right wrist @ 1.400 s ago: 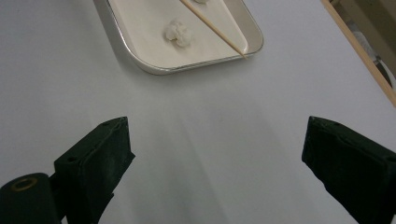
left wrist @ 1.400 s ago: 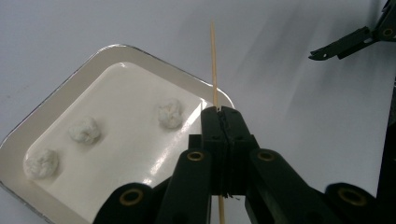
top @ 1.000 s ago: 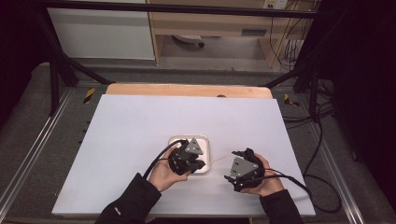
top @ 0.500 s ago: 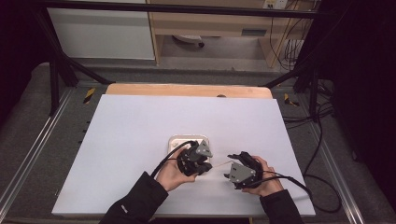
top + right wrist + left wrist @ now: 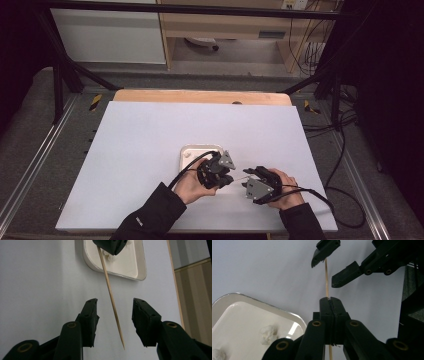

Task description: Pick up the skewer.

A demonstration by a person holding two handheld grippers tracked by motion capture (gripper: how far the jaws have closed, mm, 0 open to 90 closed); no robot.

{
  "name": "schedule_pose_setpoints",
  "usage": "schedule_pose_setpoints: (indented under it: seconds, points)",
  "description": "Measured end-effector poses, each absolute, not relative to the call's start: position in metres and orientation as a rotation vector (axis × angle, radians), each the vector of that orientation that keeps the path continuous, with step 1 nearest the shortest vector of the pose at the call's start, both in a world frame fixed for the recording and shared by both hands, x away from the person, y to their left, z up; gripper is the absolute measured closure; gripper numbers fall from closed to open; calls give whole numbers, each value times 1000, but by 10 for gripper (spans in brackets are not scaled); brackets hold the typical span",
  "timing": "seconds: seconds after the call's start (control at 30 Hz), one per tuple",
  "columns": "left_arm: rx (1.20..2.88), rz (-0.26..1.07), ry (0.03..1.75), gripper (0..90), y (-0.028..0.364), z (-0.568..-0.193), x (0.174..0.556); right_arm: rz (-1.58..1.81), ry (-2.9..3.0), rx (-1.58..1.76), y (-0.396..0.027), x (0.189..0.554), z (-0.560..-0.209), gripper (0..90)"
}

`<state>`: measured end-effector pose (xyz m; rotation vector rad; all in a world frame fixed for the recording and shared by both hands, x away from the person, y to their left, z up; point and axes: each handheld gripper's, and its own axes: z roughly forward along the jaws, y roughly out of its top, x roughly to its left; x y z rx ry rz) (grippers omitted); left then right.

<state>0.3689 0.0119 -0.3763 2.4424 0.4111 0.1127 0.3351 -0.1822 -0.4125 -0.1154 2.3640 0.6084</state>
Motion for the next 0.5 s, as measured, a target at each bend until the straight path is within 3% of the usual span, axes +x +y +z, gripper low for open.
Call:
schedule_pose_setpoints:
  seconds: [0.5]
  points:
    - [2458,87,382,887,4,-378,368,534,2377,-221,-182,335,-417,777]
